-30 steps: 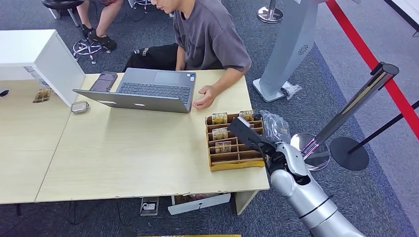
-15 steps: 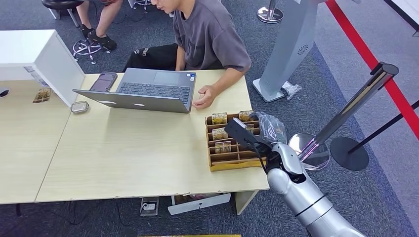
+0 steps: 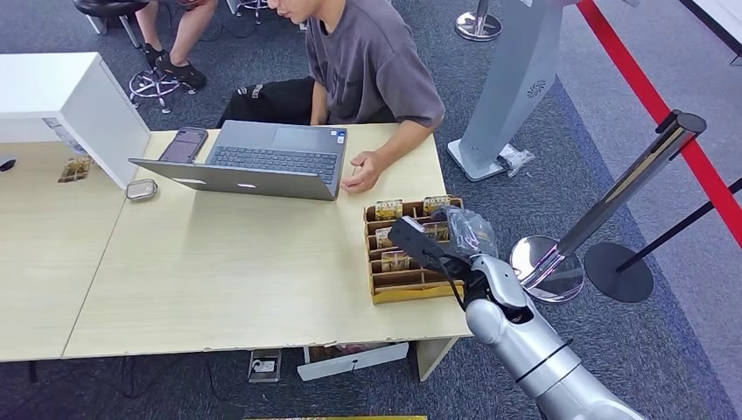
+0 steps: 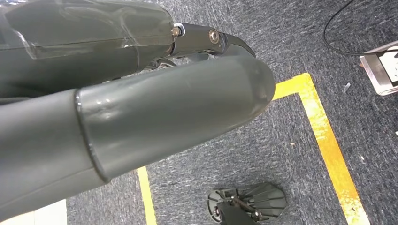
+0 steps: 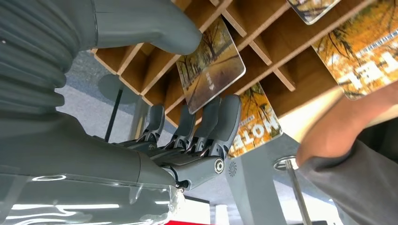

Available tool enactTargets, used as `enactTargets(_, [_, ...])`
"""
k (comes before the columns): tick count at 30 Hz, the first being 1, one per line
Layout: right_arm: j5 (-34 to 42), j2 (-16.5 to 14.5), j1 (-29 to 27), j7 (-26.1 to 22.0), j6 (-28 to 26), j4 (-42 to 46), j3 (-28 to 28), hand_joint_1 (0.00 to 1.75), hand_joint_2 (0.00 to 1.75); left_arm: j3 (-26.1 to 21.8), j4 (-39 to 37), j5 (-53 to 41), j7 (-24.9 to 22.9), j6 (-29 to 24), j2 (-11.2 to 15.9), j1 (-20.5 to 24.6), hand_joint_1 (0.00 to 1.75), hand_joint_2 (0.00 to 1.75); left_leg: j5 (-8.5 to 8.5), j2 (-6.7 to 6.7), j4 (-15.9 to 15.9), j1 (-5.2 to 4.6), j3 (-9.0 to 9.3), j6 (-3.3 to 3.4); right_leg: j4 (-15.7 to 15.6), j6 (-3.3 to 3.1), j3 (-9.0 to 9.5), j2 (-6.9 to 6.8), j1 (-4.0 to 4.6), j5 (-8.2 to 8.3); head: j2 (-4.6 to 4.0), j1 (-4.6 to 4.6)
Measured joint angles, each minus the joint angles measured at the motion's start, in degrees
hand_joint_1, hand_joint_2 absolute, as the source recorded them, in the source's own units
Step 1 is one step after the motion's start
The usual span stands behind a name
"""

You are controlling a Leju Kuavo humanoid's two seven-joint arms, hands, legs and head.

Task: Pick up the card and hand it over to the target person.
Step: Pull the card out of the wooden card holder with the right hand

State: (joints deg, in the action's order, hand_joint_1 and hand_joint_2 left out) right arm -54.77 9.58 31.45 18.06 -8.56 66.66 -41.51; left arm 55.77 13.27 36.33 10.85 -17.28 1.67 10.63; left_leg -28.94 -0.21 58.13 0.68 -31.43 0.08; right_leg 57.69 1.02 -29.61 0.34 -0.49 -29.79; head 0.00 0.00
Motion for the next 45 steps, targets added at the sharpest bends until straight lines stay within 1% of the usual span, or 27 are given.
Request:
enactTargets(9, [0.12, 0.06, 0.09, 0.32, -0.03, -0.11, 0.17, 0.94, 1.75, -0.29, 0.09, 0.11, 0.1, 0.09, -0.06, 0.05, 0.0, 0.0, -0.02, -0.04, 0.02, 0.0, 0.0, 0.0, 0.02, 0.01, 0.0, -0.03, 0.0, -0.03, 0.0, 0.0])
enactTargets(11, [-0.01, 0.12, 0.13, 0.44, -0.19, -0.1, 0.19, 1.02, 1.75, -0.29, 0.07, 0.07, 0.12, 0.13, -0.18, 0.04, 0.0, 0.0, -0.01, -0.04, 0.01, 0.0, 0.0, 0.0, 0.0, 0.01, 0.01, -0.04, 0.0, -0.02, 0.0, 0.0])
enactTargets(15, [-0.24, 0.45, 0.35, 0.67, -1.12, 0.43, 0.62, 1.34, 1.75, -0.27, -0.06, -0.21, 0.12, 0.11, -0.32, 0.0, 0.0, 0.0, 0.0, -0.04, 0.01, -0.01, -0.01, 0.01, 0.01, 0.01, 0.0, -0.04, -0.01, -0.02, 0.0, 0.0])
enactTargets(17, [-0.07, 0.51, 0.34, 0.69, -1.57, 0.75, 1.03, 1.37, 1.75, -0.35, -0.04, -0.32, 0.1, 0.02, -0.3, -0.03, 0.0, 0.0, -0.02, -0.08, 0.04, 0.0, -0.02, 0.01, 0.02, 0.01, 0.0, -0.07, 0.0, -0.04, 0.0, 0.0])
enactTargets(32, [0.89, 0.4, -0.1, 0.12, -2.65, 0.6, 1.63, 1.45, 1.75, -0.72, 0.03, -0.69, 0.24, -0.12, -0.22, 0.0, 0.0, 0.0, 0.01, -0.08, 0.02, -0.01, -0.02, 0.01, 0.01, 0.01, 0.0, -0.07, -0.01, -0.02, 0.0, 0.0])
enactTargets(38, [1.27, 1.13, -0.8, 0.19, -2.84, 3.01, 1.9, 1.47, 1.75, -1.37, 0.02, -0.4, 0.55, -0.1, -0.12, -0.38, 0.0, 0.0, 0.0, -0.09, 0.03, -0.01, 0.0, 0.0, 0.01, 0.01, 0.02, -0.09, -0.01, -0.04, 0.0, 0.0])
enactTargets(41, [0.45, 2.33, -0.98, 0.42, -1.71, 6.08, 1.36, 1.48, 1.75, -1.57, -0.09, -0.39, 0.57, -0.15, -0.1, -0.56, 0.0, 0.0, -0.01, -0.1, 0.04, 0.0, -0.02, 0.0, 0.02, 0.01, 0.0, -0.09, 0.0, -0.04, 0.0, 0.0])
enactTargets(45, [-0.91, 5.27, -1.77, 1.48, 0.14, 15.29, 2.1, 1.55, 1.75, -2.38, -0.18, 0.0, 1.27, -0.27, -0.16, -1.03, 0.0, 0.0, -0.02, -0.13, 0.1, -0.02, -0.08, 0.01, 0.07, 0.02, -0.05, -0.13, -0.02, -0.07, 0.0, 0.0])
